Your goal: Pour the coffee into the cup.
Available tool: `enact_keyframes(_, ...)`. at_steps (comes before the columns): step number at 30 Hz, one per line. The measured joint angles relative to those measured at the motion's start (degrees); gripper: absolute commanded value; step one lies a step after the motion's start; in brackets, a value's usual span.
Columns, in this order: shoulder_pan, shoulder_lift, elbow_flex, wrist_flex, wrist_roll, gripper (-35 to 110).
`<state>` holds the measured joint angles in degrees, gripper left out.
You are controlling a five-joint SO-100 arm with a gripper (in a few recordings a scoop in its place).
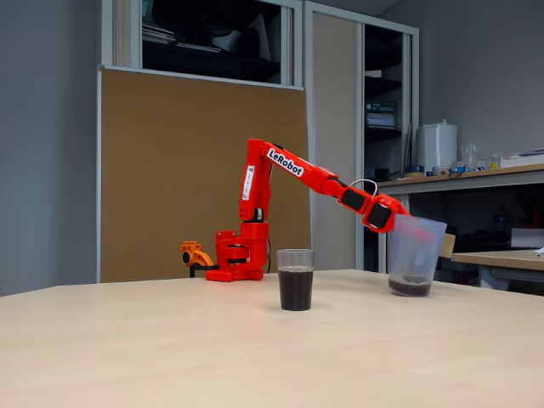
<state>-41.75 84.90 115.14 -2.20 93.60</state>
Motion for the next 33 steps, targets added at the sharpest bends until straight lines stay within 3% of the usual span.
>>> enact_keyframes(18,-3.08,-7.29,-6.42,-0.62,-9.23,0)
enact_keyframes(33,-2.72,-7.12,2.46,-11.34,0.18,5)
